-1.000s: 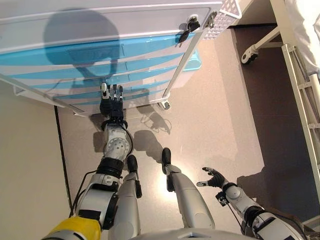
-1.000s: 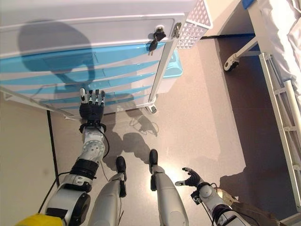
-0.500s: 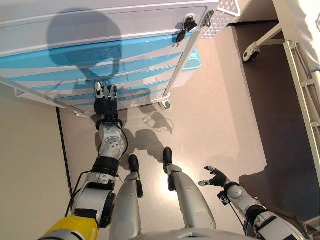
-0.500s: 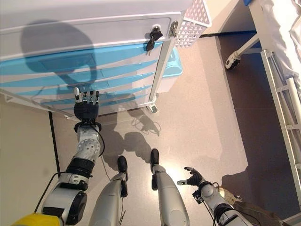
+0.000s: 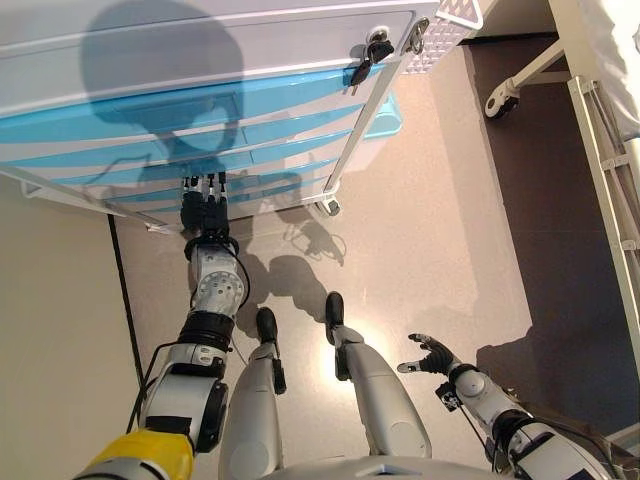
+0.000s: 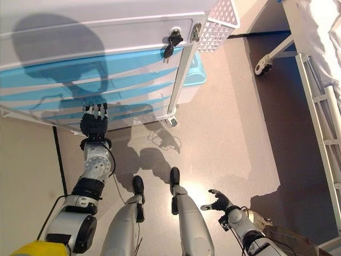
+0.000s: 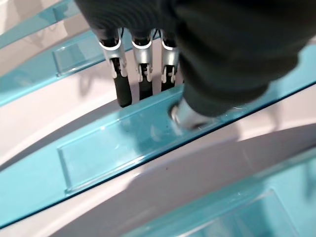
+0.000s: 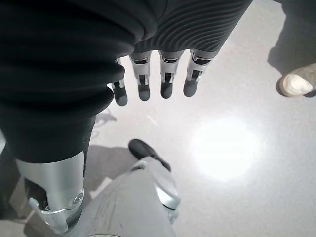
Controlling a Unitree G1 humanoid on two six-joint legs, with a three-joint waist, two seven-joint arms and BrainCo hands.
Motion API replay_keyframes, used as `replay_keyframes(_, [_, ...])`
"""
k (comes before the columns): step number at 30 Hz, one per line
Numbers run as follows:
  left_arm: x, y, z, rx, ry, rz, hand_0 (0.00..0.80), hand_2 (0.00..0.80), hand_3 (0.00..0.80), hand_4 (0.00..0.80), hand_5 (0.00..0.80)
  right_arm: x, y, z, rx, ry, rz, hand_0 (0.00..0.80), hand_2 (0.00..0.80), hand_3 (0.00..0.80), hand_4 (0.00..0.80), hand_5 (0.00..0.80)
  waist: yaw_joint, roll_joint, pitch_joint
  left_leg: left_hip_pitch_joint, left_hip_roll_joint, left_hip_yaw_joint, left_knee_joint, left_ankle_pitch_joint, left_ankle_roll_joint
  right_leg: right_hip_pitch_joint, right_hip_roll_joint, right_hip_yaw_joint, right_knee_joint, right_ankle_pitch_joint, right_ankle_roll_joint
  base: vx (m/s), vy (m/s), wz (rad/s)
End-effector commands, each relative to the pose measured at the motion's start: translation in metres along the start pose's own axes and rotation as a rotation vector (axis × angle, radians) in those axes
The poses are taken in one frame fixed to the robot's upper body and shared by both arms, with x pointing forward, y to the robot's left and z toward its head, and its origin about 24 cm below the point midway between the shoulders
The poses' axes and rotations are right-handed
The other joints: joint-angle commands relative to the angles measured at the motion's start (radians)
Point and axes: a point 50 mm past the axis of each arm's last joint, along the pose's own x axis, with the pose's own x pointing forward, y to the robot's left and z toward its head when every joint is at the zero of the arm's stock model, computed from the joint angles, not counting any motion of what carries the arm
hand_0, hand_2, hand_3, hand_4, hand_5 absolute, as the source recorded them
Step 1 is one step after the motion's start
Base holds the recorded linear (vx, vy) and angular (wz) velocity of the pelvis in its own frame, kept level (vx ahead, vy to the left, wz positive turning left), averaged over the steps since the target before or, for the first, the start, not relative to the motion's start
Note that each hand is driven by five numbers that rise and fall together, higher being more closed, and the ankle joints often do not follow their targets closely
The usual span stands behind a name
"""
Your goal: Open the drawer and pick up the medicine
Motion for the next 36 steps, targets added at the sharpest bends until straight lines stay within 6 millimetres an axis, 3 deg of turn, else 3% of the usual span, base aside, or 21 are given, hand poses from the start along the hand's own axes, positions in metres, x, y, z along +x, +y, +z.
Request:
replay_keyframes(1, [0.017,-0.126,0.052,0.002,-0.252,-0.537,0.800,0.800,0.800,0.800,0.800,-0.008,-0.006,-0.019,-0.050,0.049,0.003,0.000,0.000,0.000,0.000,0.000,0.005,0.012,-0.071,-0.032,-0.054,-0.032,0.045,-0.076,0.040,-0.014,-0.002,-0.005,0.066,-0.008,0.078,0.000,0.000,0.00])
replay_keyframes(2, [0.017,-0.128,0.051,0.003,-0.248,-0.543,0.800,0.800,0.800,0.800,0.800,-0.007,-0.007,-0.019,-0.051,0.048,0.000,0.000,0.000,0.000,0.000,0.000,0.003,0.009,-0.064,-0.042,-0.056,-0.019,0.044,-0.049,0.044,-0.021,-0.007,-0.013,0.060,0.016,0.070,0.000,0.000,0.00])
replay_keyframes(3, [0.017,-0.129,0.050,0.003,-0.245,-0.545,0.800,0.800,0.800,0.800,0.800,-0.008,-0.006,-0.020,-0.052,0.051,0.001,0.000,0.000,0.000,0.000,0.000,0.004,0.014,-0.070,-0.030,-0.055,-0.033,0.040,-0.074,0.039,-0.011,-0.001,-0.005,0.063,-0.008,0.077,-0.094,-0.008,0.02])
replay_keyframes(4, [0.016,-0.130,0.049,0.001,-0.243,-0.547,0.800,0.800,0.800,0.800,0.800,-0.008,-0.007,-0.019,-0.053,0.049,0.000,0.000,0.000,0.000,0.000,0.000,0.002,0.010,-0.064,-0.040,-0.056,-0.018,0.042,-0.047,0.044,-0.019,-0.006,-0.011,0.058,0.016,0.071,0.000,0.000,0.00])
replay_keyframes(6, [0.016,-0.131,0.048,0.005,-0.240,-0.552,0.800,0.800,0.800,0.800,0.800,-0.007,-0.007,-0.019,-0.054,0.051,-0.001,0.000,0.000,0.000,0.000,0.000,0.003,0.014,-0.070,-0.029,-0.055,-0.033,0.037,-0.070,0.038,-0.009,-0.001,-0.006,0.059,-0.007,0.078,0.000,0.000,0.00])
replay_keyframes(7, [0.015,-0.133,0.046,0.007,-0.232,-0.557,0.800,0.800,0.800,0.800,0.800,-0.007,-0.008,-0.019,-0.053,0.049,-0.004,0.000,0.000,0.000,0.000,0.000,0.001,0.010,-0.064,-0.039,-0.057,-0.019,0.036,-0.041,0.042,-0.017,-0.006,-0.016,0.051,0.018,0.071,0.121,0.002,0.01])
replay_keyframes(8, [0.015,-0.133,0.046,0.008,-0.231,-0.557,0.800,0.800,0.800,0.800,0.800,-0.007,-0.008,-0.019,-0.053,0.049,-0.003,0.000,0.000,0.000,0.000,0.000,0.003,0.015,-0.071,-0.027,-0.056,-0.034,0.033,-0.067,0.037,-0.008,-0.001,-0.008,0.055,-0.006,0.078,-0.086,-0.029,0.01])
replay_keyframes(9, [0.015,-0.133,0.045,0.009,-0.226,-0.557,0.800,0.800,0.800,0.800,0.800,-0.007,-0.008,-0.019,-0.051,0.049,-0.004,0.000,0.000,0.000,0.000,0.000,0.001,0.010,-0.064,-0.038,-0.057,-0.020,0.035,-0.041,0.042,-0.016,-0.006,-0.016,0.051,0.018,0.071,0.000,0.000,0.00])
replay_keyframes(11, [0.015,-0.132,0.044,0.011,-0.221,-0.554,0.800,0.800,0.800,0.800,0.800,-0.007,-0.009,-0.018,-0.049,0.045,-0.009,0.000,0.000,0.000,0.000,0.000,0.003,0.015,-0.069,-0.027,-0.057,-0.035,0.031,-0.065,0.036,-0.007,-0.001,-0.010,0.054,-0.005,0.078,0.000,0.000,0.00])
replay_keyframes(12, [0.015,-0.131,0.043,0.010,-0.218,-0.553,0.800,0.800,0.800,0.800,0.800,-0.007,-0.009,-0.018,-0.050,0.046,-0.008,0.000,0.000,0.000,0.000,0.000,0.001,0.010,-0.060,-0.039,-0.058,-0.021,0.035,-0.038,0.041,-0.016,-0.007,-0.019,0.051,0.017,0.071,0.101,0.005,0.02])
replay_keyframes(13, [0.014,-0.131,0.043,0.006,-0.217,-0.553,0.800,0.800,0.800,0.800,0.800,-0.007,-0.009,-0.018,-0.050,0.046,-0.010,0.000,0.000,0.000,0.000,0.000,0.004,0.015,-0.065,-0.028,-0.057,-0.036,0.033,-0.064,0.036,-0.008,-0.002,-0.013,0.057,-0.007,0.077,-0.105,-0.023,0.03])
replay_keyframes(14, [0.014,-0.132,0.042,0.001,-0.215,-0.553,0.800,0.800,0.800,0.800,0.800,-0.007,-0.010,-0.018,-0.049,0.045,-0.011,0.000,0.000,0.000,0.000,0.000,0.003,0.010,-0.059,-0.040,-0.059,-0.024,0.035,-0.036,0.042,-0.017,-0.008,-0.020,0.055,0.017,0.069,0.000,0.000,0.00])
replay_keyframes(21, [0.008,-0.126,0.035,-0.012,-0.187,-0.561,0.800,0.800,0.800,0.800,0.800,-0.008,-0.009,-0.019,-0.056,0.048,-0.010,0.000,0.000,0.000,0.000,0.000,0.011,0.014,-0.047,-0.047,-0.059,-0.035,0.055,-0.040,0.045,-0.023,-0.010,-0.027,0.087,0.001,0.062,-0.019,-0.008,0.01])
replay_keyframes(24, [0.000,-0.119,0.029,-0.023,-0.156,-0.571,0.800,0.800,0.800,0.800,0.800,-0.008,-0.010,-0.018,-0.069,0.042,-0.008,0.000,0.000,0.000,0.000,0.000,0.026,0.018,-0.041,-0.042,-0.057,-0.063,0.078,-0.070,0.041,-0.022,-0.010,-0.029,0.141,-0.041,0.061,0.031,-0.059,0.06])
replay_keyframes(25, [0.000,-0.119,0.029,-0.023,-0.156,-0.571,0.800,0.800,0.800,0.800,0.800,-0.008,-0.011,-0.018,-0.069,0.041,-0.008,0.000,0.000,0.000,0.000,0.000,0.024,0.015,-0.036,-0.054,-0.057,-0.051,0.079,-0.043,0.046,-0.031,-0.015,-0.037,0.136,-0.017,0.054,-0.022,-0.045,0.20])
replay_keyframes(26, [-0.002,-0.118,0.028,-0.027,-0.152,-0.575,0.800,0.800,0.800,0.800,0.800,-0.008,-0.010,-0.018,-0.073,0.042,-0.004,0.000,0.000,0.000,0.000,0.000,0.028,0.018,-0.039,-0.043,-0.057,-0.067,0.083,-0.070,0.041,-0.025,-0.012,-0.033,0.154,-0.045,0.060,-0.123,-0.053,0.23])
replay_keyframes(28, [-0.006,-0.114,0.027,-0.034,-0.145,-0.578,0.800,0.800,0.800,0.800,0.800,-0.008,-0.009,-0.018,-0.076,0.036,-0.001,0.000,0.000,0.000,0.000,0.000,0.034,0.012,-0.030,-0.060,-0.059,-0.064,0.097,-0.043,0.046,-0.037,-0.020,-0.048,0.169,-0.026,0.051,-0.041,-0.097,0.22])
replay_keyframes(29, [-0.009,-0.110,0.027,-0.030,-0.137,-0.581,0.800,0.800,0.800,0.800,0.800,-0.008,-0.009,-0.018,-0.083,0.040,0.001,0.000,0.000,0.000,0.000,0.000,0.047,0.013,-0.033,-0.055,-0.063,-0.089,0.110,-0.069,0.038,-0.028,-0.016,-0.052,0.196,-0.062,0.053,-0.035,-0.094,0.25])
replay_keyframes(30, [-0.009,-0.110,0.027,-0.030,-0.137,-0.582,0.800,0.800,0.800,0.800,0.800,-0.008,-0.009,-0.018,-0.083,0.039,0.000,0.000,0.000,0.000,0.000,0.000,0.045,0.011,-0.028,-0.067,-0.063,-0.079,0.110,-0.041,0.043,-0.037,-0.021,-0.060,0.189,-0.037,0.046,0.070,-0.139,0.34])
replay_keyframes(33, [-0.015,-0.104,0.026,-0.032,-0.119,-0.589,0.800,0.800,0.800,0.800,0.800,-0.009,-0.008,-0.019,-0.083,0.039,0.003,0.000,0.000,0.000,0.000,0.000,0.061,0.009,-0.034,-0.060,-0.066,-0.114,0.119,-0.061,0.032,-0.024,-0.021,-0.075,0.213,-0.077,0.045,-0.045,-0.093,0.27])
replay_keyframes(36, [-0.021,-0.097,0.027,-0.031,-0.108,-0.596,0.800,0.800,0.800,0.800,0.800,-0.010,-0.008,-0.021,-0.071,0.044,-0.001,0.000,0.000,0.000,0.000,0.000,0.082,0.008,-0.034,-0.076,-0.072,-0.133,0.116,-0.020,0.031,-0.023,-0.030,-0.109,0.215,-0.069,0.027,-0.049,-0.133,0.13])
